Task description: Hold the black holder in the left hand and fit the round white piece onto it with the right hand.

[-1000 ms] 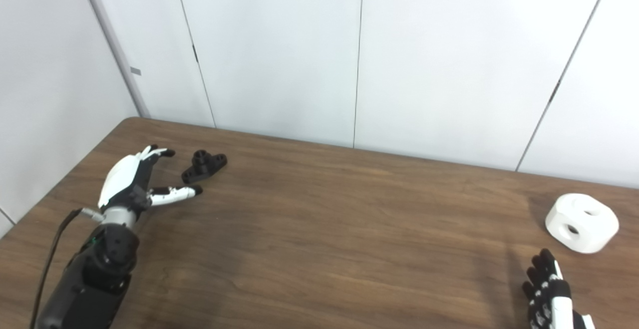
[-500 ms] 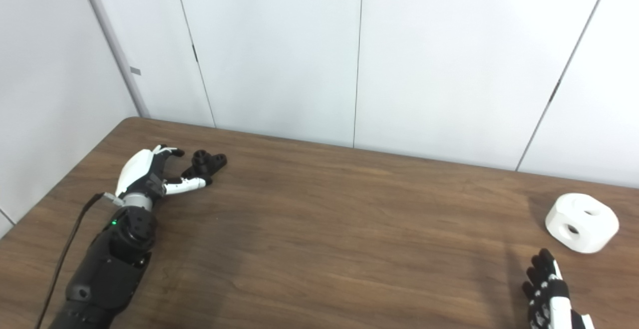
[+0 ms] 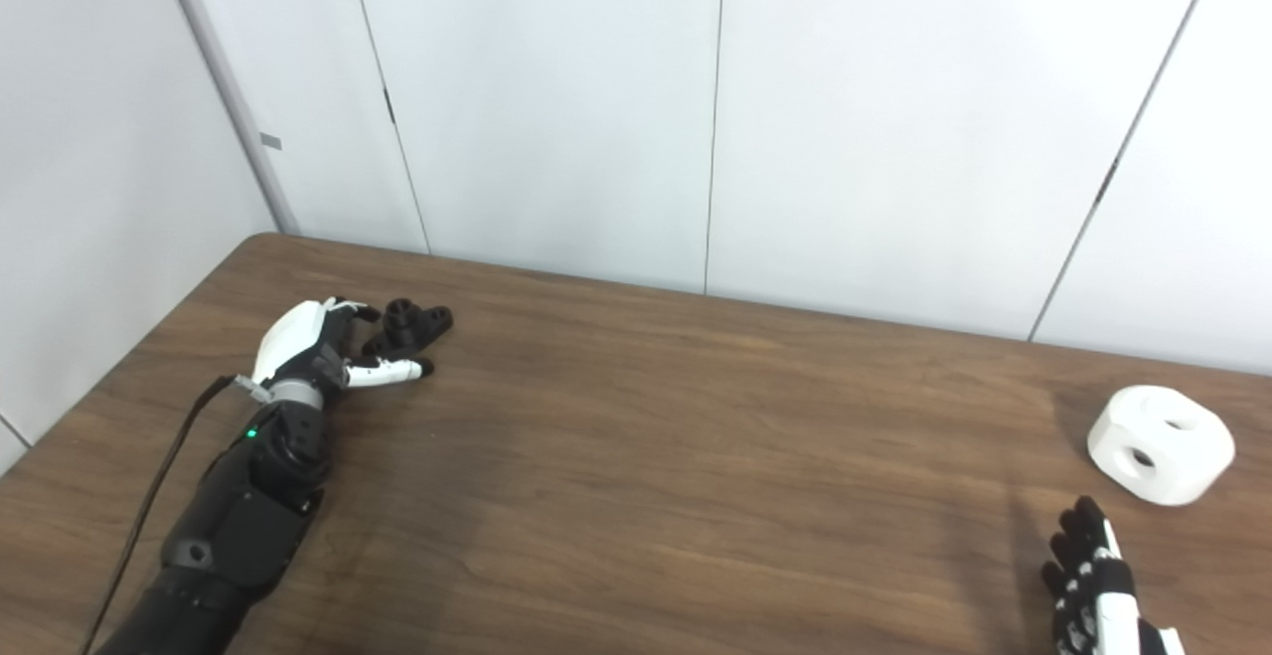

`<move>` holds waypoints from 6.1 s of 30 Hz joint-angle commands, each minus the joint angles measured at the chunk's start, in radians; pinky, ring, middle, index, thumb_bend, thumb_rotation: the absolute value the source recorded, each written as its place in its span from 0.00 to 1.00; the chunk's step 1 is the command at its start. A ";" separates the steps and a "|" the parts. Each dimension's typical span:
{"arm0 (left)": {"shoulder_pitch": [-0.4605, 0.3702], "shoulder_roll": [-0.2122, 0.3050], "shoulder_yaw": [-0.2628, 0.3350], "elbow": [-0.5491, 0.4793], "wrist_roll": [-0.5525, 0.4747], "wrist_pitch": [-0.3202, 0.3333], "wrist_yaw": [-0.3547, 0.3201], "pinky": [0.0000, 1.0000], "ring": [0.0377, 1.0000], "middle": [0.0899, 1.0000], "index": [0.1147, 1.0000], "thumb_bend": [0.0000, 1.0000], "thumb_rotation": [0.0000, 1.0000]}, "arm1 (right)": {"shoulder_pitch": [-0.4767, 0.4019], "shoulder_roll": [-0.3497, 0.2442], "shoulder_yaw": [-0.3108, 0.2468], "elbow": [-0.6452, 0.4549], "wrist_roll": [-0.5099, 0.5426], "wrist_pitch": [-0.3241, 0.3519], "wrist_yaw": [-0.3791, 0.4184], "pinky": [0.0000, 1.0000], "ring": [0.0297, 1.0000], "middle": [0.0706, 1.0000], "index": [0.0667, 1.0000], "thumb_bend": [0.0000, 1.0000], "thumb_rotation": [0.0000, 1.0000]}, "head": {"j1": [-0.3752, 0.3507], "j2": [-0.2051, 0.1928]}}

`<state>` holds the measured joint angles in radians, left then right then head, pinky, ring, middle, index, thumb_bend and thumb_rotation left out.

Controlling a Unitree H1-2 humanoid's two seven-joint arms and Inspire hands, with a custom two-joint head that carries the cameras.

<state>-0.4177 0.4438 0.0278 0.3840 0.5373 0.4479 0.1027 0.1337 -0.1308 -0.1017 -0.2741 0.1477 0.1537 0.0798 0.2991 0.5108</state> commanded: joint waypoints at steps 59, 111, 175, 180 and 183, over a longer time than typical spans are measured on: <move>-0.050 0.039 -0.038 0.087 -0.076 -0.062 0.051 0.87 0.93 0.78 0.42 0.52 0.05 | 0.015 -0.029 0.006 -0.044 0.011 0.012 0.015 1.00 1.00 1.00 1.00 0.52 1.00 | -0.004 0.014; 0.257 -0.032 -0.265 -0.478 -0.027 -0.119 -0.208 0.85 0.91 0.78 0.42 0.52 0.05 | -0.021 0.009 0.051 0.000 -0.076 -0.008 -0.013 1.00 1.00 0.98 1.00 0.58 1.00 | -0.221 0.086; 0.437 -0.130 -0.406 -0.552 0.283 -0.330 -0.132 0.94 0.85 0.73 0.42 0.52 0.05 | -0.146 -0.114 -0.077 -0.147 -0.387 0.136 -0.161 0.70 0.76 0.75 0.74 0.66 0.46 | -0.395 0.177; 0.439 -0.127 -0.397 -0.552 0.281 -0.335 -0.133 0.93 0.85 0.73 0.42 0.52 0.05 | -0.183 -0.141 -0.096 -0.119 -0.427 0.121 -0.175 0.92 0.90 0.85 0.69 0.69 0.37 | -0.431 0.174; 0.438 -0.122 -0.389 -0.550 0.279 -0.343 -0.134 0.93 0.85 0.73 0.42 0.52 0.05 | -0.205 -0.162 -0.083 -0.107 -0.510 0.113 -0.196 0.87 0.89 0.84 0.67 0.75 0.36 | -0.459 0.172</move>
<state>-0.0001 0.3048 -0.3482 -0.1935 0.7942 0.1089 0.0030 -0.0340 -0.2661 -0.1813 -0.3653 -0.3201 0.3121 -0.0877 -0.1442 0.6826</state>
